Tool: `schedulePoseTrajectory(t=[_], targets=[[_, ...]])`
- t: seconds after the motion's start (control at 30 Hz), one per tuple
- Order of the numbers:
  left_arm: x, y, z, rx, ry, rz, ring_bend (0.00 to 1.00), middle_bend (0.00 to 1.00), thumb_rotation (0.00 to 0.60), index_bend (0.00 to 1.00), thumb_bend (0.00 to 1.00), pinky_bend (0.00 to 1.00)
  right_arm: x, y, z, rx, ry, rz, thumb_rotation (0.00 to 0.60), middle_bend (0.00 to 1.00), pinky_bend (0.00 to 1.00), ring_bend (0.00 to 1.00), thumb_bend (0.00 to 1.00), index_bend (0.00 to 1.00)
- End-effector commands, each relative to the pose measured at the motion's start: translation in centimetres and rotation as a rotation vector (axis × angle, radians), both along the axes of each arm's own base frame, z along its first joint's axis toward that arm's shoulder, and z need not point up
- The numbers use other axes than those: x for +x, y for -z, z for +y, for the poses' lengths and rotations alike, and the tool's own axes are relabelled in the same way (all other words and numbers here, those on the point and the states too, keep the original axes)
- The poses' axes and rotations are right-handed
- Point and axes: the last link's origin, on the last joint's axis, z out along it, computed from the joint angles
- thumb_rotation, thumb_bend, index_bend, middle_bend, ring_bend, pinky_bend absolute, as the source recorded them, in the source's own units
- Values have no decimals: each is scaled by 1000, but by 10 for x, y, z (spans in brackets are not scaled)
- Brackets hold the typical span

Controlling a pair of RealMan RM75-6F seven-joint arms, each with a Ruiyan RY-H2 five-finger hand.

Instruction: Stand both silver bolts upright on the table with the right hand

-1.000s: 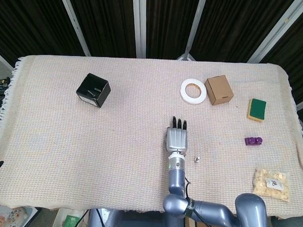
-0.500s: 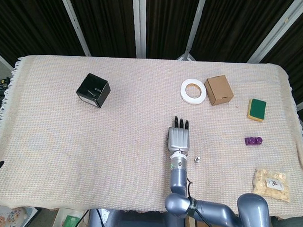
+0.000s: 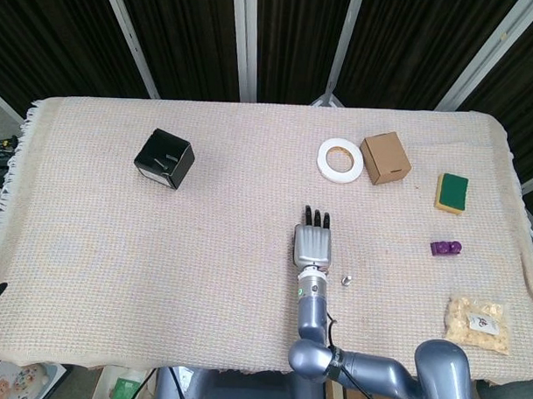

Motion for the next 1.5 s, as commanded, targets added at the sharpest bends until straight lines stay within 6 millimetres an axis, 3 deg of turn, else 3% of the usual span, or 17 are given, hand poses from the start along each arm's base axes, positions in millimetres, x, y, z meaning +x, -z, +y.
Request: schedulePoseTrajectory(t=[0.03, 0.6, 0.93, 1.13, 1.5], targets=[[0, 0, 0, 0, -1, 0, 0, 112, 600, 173, 147, 48, 1, -1, -1, -6, 2, -8, 600, 0, 0, 0, 375, 573], [0, 1, 0, -4, 1, 2, 0, 113, 600, 174, 147, 49, 8, -10, 0, -17, -10, -72, 600, 0, 0, 0, 375, 597], [1, 1, -1, -3, 3, 2, 0, 112, 600, 174, 147, 48, 18, -19, -1, -19, -3, -221, 600, 0, 0, 0, 374, 598], [1, 1, -1, -4, 3, 4, 0, 113, 600, 174, 147, 49, 14, -25, -6, -43, 25, -385, 600, 0, 0, 0, 375, 601], [1, 1, -1, -4, 2, 5, 0, 113, 600, 174, 147, 48, 10, -27, -8, -41, 35, -391, 600, 0, 0, 0, 375, 603]])
